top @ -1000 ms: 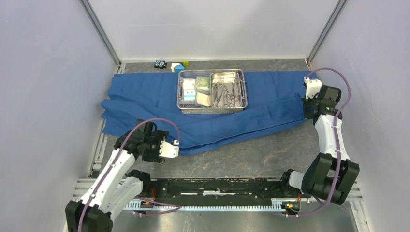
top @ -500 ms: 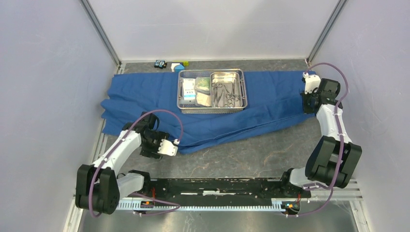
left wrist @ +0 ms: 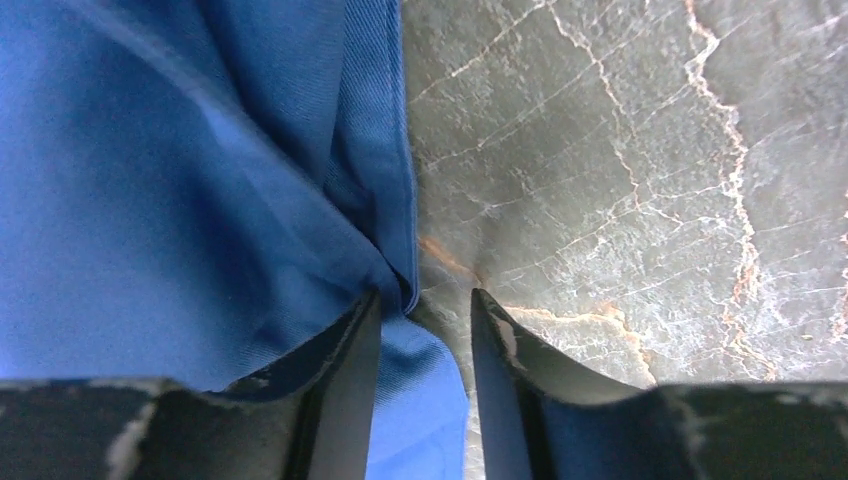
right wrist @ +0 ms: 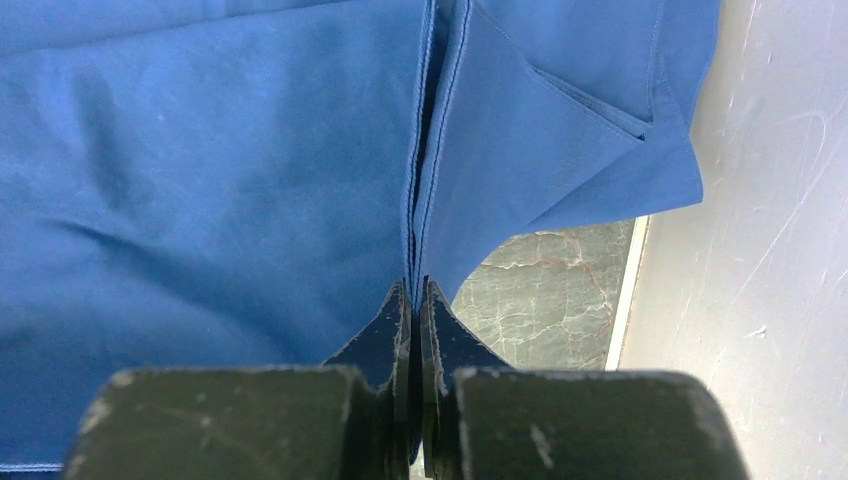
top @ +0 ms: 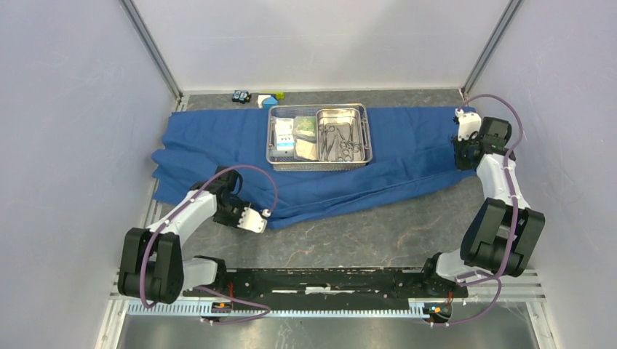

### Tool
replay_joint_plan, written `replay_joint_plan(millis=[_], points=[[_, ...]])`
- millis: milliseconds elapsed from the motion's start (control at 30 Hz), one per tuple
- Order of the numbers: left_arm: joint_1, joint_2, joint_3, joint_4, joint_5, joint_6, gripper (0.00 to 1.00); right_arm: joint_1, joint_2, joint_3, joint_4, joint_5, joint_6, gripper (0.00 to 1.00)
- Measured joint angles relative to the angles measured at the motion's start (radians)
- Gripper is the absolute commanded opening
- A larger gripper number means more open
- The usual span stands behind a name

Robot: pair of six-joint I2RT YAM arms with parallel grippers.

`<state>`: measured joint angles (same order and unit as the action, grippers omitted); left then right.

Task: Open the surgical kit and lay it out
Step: Smooth out the surgical kit at the center of the board.

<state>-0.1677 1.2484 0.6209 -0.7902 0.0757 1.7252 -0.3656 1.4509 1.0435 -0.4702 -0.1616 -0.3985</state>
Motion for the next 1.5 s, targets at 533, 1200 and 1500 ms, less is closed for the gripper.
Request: replay_joint_plan(millis=[533,1200,1500], points=[[0.011,-0.181,-0.058,-0.006,-0.040,0.011,0.02,-0.026,-0.018,0.000,-0.037,-0.019,-0.028,0.00],[0.011,-0.686,-0.028,-0.606,-0.014,0.031,0.02,-0.030,-0.477,-0.254,-0.178,0.145,-0.176,0.00],[0.011,-0.812,-0.027,-0.608,-0.014,0.037,0.02,-0.034,-0.601,-0.364,-0.254,0.286,-0.248,0.00]])
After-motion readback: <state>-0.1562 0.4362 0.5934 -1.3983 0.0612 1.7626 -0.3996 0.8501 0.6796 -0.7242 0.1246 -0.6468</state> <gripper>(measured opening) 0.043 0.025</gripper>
